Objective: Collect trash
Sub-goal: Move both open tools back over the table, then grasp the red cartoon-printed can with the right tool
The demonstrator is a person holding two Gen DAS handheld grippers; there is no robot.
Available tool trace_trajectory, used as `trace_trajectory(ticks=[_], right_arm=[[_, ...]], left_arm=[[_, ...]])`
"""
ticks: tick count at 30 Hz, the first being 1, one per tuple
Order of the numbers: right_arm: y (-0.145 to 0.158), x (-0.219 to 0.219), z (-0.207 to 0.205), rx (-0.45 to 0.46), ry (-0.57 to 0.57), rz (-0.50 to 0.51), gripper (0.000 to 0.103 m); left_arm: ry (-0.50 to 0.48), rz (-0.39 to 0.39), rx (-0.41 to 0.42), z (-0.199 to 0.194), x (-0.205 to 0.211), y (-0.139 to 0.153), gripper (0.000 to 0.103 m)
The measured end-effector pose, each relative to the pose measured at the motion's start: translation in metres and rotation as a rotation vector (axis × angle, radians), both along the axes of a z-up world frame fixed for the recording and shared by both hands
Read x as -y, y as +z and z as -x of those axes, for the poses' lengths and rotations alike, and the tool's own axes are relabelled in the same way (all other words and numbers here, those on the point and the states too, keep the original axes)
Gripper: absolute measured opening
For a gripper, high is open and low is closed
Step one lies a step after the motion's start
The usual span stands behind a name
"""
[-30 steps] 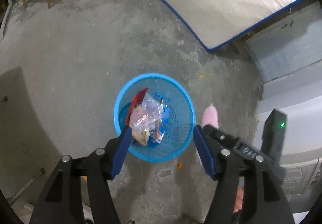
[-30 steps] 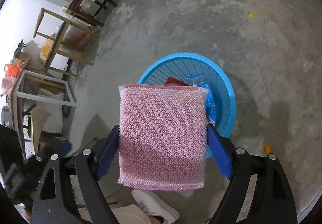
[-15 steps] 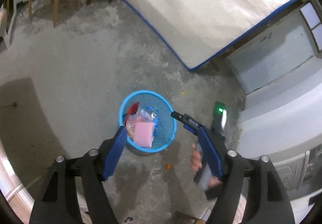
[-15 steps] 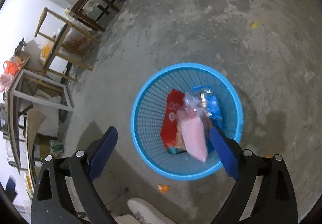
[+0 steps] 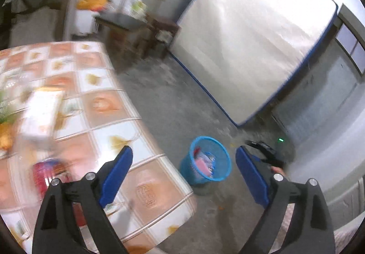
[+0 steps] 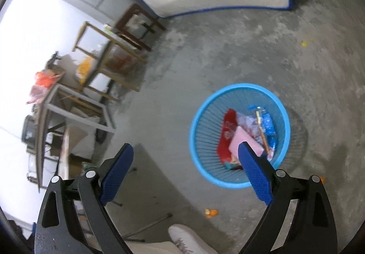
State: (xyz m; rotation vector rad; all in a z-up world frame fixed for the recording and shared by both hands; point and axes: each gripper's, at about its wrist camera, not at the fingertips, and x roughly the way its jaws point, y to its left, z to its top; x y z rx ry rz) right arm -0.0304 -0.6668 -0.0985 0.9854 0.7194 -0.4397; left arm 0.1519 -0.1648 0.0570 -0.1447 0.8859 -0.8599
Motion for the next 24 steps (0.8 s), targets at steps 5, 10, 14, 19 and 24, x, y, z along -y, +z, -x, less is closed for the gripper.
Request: trace_trajectory(ticks=[5, 10, 14, 19, 24], right_arm=[[0.042, -0.049, -0.001, 0.01, 0.11, 0.054, 0.089], [0.087, -0.126, -0.036, 0.065, 0.3, 0.082, 0.089], [0.108, -0.192, -0.074, 0.106, 0.453, 0.08, 0.089], [0.125, -0.286, -0.127, 0.124, 0.664, 0.088, 0.089], [0.114, -0.363, -0.169, 0.077, 0.808, 0.06, 0.089]], left_arm=[[0.143, 0.013, 0.08, 0.019, -0.095, 0.01, 0.096], [0.268, -0.02, 0.126, 0.029, -0.156, 0.006, 0.097], [0.319, -0.017, 0.118, 0.025, -0.189, 0.0, 0.097], [0.341, -0.043, 0.135, 0.021, -0.214, -0.008, 0.097], [0.333, -0.017, 0.064, 0.019, -0.231, -0.031, 0.097]])
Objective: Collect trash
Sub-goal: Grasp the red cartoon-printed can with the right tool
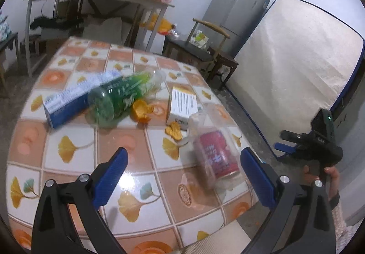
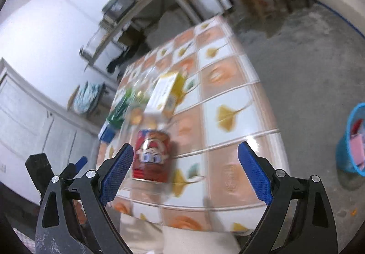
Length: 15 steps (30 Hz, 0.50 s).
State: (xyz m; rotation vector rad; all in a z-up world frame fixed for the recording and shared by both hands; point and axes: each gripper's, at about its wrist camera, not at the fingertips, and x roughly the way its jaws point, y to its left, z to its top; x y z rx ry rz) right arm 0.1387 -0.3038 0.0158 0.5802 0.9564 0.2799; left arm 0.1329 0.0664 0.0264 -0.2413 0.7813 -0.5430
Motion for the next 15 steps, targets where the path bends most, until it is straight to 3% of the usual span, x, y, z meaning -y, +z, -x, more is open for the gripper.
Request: trace_trajectory(ticks=[2, 10, 15], right_arm=[[-0.006, -0.023, -0.007, -0.031, 0.034, 0.002, 0.088], [-0.029, -0.08, -0.036, -0.14, 0.113, 0.032, 0.067], [-0.029, -0.095, -0.038, -0.172, 0.153, 0.074, 0.066]], left_arm=[[-0.013, 0.009, -0.017, -0.001, 0.001, -0.008, 0.097], [-0.102, 0.066, -0.078, -0.004, 0.009, -0.024, 0.097], [-0.132, 0.084, -0.078, -0.008, 0.013, -0.023, 0.097]])
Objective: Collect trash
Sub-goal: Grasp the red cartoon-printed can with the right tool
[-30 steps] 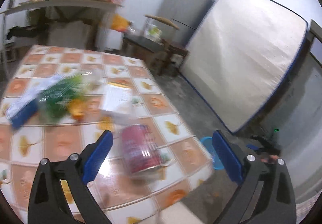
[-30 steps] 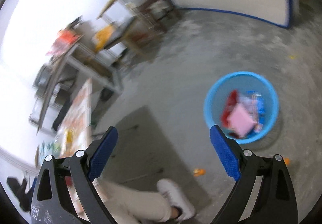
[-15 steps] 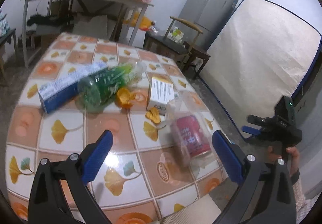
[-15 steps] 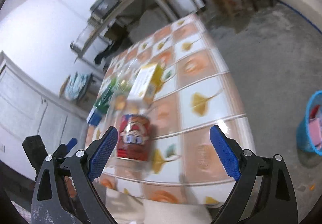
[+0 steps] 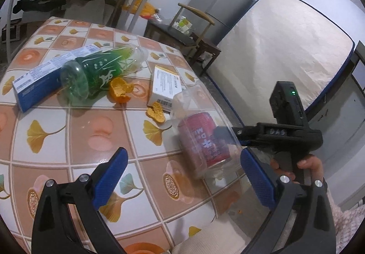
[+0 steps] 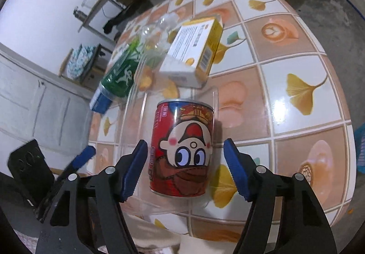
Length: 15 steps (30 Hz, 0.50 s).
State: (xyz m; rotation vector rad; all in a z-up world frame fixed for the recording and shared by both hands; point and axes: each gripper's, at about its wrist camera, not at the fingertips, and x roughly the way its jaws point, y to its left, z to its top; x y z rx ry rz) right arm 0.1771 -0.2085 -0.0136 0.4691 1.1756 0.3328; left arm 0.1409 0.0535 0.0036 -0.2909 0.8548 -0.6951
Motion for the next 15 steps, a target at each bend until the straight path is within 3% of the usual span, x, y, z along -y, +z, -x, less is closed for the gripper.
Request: trace_trajectory(ticks=[15], right_arm=[[0.001, -0.023, -0.003, -0.005, 0.035, 0.036, 0.054]], left_arm=[[-0.044, 0.045, -0.022, -0.007, 0.017, 0.003, 0.097]])
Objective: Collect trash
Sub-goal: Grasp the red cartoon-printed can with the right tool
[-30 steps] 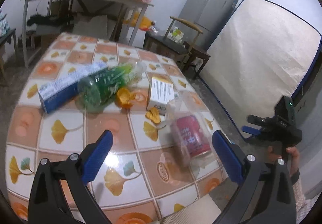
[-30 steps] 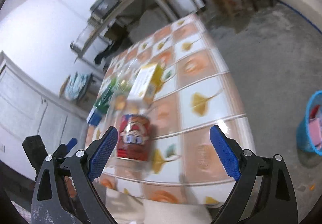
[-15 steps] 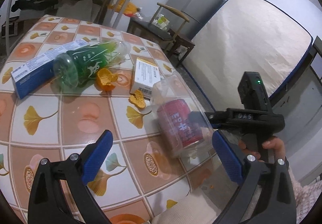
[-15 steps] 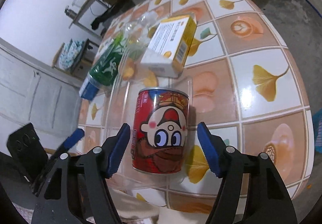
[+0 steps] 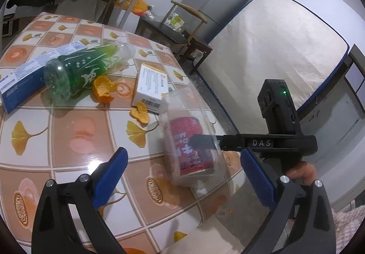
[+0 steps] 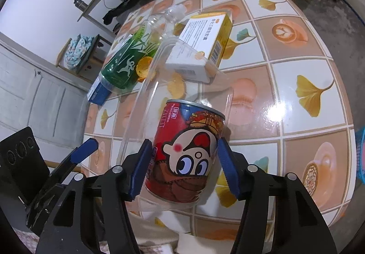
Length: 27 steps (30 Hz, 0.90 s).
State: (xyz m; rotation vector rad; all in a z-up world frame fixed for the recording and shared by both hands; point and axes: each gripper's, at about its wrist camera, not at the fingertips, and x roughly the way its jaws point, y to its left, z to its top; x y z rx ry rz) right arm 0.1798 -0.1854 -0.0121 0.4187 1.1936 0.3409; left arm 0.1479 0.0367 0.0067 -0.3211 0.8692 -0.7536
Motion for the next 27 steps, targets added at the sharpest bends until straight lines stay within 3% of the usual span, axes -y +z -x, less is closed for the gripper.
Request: trace_trajectory(ticks=[5, 9, 10, 14, 16, 18, 24, 27], right_arm=[[0.003, 0.004, 0.006, 0.014, -0.009, -0.015, 0.047], [0.013, 0.007, 0.01, 0.047, -0.008, -0.019, 0.014], [0.013, 0.009, 0.009, 0.038, -0.01, -0.028, 0.012], [0.011, 0.009, 0.009, 0.037, -0.011, -0.031, 0.019], [0.009, 0.008, 0.008, 0.029, -0.008, -0.035, 0.036], [0.008, 0.004, 0.005, 0.024, 0.004, -0.029, 0.043], [-0.001, 0.0, -0.006, -0.013, 0.024, -0.048, 0.053], [-0.006, -0.001, -0.013, -0.037, 0.04, -0.08, 0.055]], left_arm=[[-0.033, -0.025, -0.001, -0.001, 0.017, 0.001, 0.097], [-0.044, -0.043, -0.015, -0.003, 0.029, -0.004, 0.097], [-0.045, -0.047, -0.021, -0.004, 0.032, -0.005, 0.097], [-0.045, -0.072, -0.029, -0.009, 0.041, -0.01, 0.097], [-0.044, -0.092, -0.029, -0.012, 0.043, -0.011, 0.097], [-0.045, -0.114, -0.039, -0.015, 0.046, -0.015, 0.097], [-0.065, -0.124, -0.101, -0.021, 0.045, -0.033, 0.096], [-0.076, -0.107, -0.131, -0.024, 0.043, -0.04, 0.089]])
